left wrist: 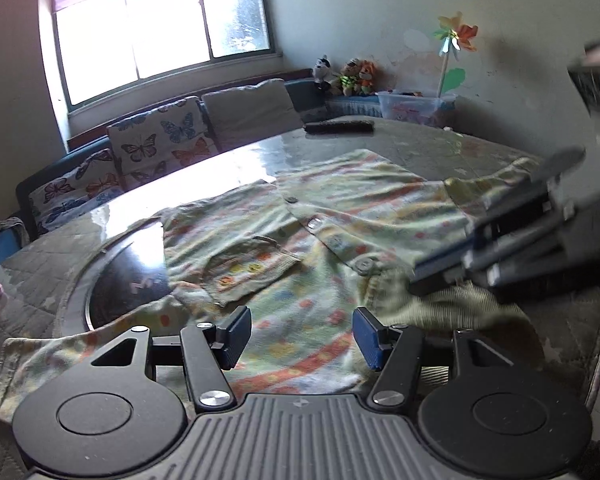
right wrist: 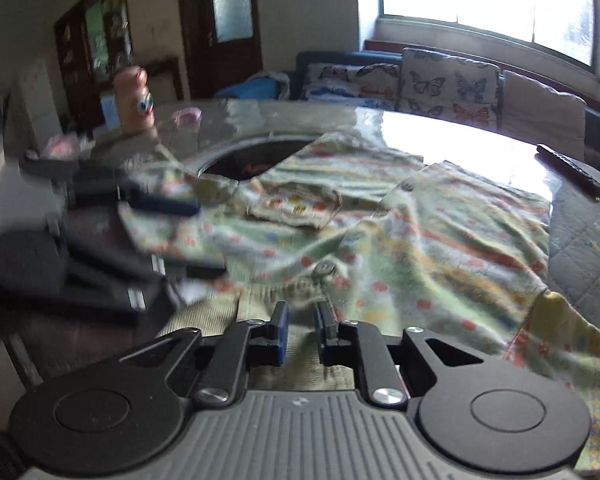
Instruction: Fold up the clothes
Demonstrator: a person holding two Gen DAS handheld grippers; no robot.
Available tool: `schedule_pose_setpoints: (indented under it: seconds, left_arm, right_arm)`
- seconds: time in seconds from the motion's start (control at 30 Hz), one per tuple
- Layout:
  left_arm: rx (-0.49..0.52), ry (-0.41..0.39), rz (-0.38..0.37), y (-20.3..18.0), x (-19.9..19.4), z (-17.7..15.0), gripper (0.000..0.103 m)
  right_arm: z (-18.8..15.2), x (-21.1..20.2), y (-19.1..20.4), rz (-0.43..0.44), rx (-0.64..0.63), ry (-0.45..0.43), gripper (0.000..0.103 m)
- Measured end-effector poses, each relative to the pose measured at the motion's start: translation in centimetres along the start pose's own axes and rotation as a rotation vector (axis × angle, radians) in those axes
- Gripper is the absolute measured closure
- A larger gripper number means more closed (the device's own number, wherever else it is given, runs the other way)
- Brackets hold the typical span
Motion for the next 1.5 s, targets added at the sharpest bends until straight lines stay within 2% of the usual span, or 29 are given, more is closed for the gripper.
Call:
schedule_pose_setpoints:
  seconds: [0.17, 0.33, 0.5, 0.6, 0.73, 0.83, 0.97, 1.1, 1.27, 1.5]
  left_arm:
    - [-0.039, -0.042, 0.010, 0.7, -0.3, 2.0, 0.044]
    - [-0.043, -0.024, -0.041, -1.4, 2.0, 2.3, 0.045]
    - [-0.038, 0.029, -0.083, -3.4, 3.8, 0.8, 0.045]
    - [-0.003, 0.061, -0.088, -4.3, 4.3, -0.6, 0.046]
    - [0.035, 0.051, -0.081, -4.8, 4.0, -1.0, 0.046]
    - [0.042, 0.051, -0.080, -4.8, 3.9, -1.0, 0.044]
    - [0.040, 0.055, -0.078, -4.8, 4.0, -1.0, 0.044]
    - [0.038, 0.058, -0.079, -4.7, 4.0, -1.0, 0.044]
    - [0.038, 0.061, -0.081, -4.7, 4.1, -1.0, 0.044]
    - [0.037, 0.064, -0.079, -4.6, 4.2, -1.0, 0.043]
  right_arm:
    - [-1.1, -0.3, 1.3, -0.020, -0.079, 0.013, 0.081]
    - [-1.3, -1.7, 0.9, -0.010, -0.020, 0.006, 0.076]
    - [-1.0, -4.6, -1.4, -0.058, 0.070, -0.045, 0.069]
    - [-1.1, -6.3, -4.3, -0.141, 0.135, -0.080, 0.067]
    - [-1.9, -8.1, -9.1, -0.279, 0.241, -0.105, 0.066]
    - [-3.4, -9.9, -14.5, -0.429, 0.332, -0.125, 0.066]
    - [-5.5, -10.9, -19.7, -0.568, 0.375, -0.109, 0.066]
    - [-7.4, -11.7, -22.9, -0.671, 0.374, -0.080, 0.066]
    - [-9.2, -13.4, -25.7, -0.773, 0.415, -0.070, 0.064]
    - [-9.4, -15.8, -27.0, -0.813, 0.500, -0.163, 0.064]
Point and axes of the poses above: each gripper's, at about its wrist camera, not at the fingertips, and x roughly the way its jaws point, y to its left, z to its top, the point moved 9 cm from there along x, roughly the way its jaws point, and after that the axes turned 9 degrees about -y, right-handed, at the moved point
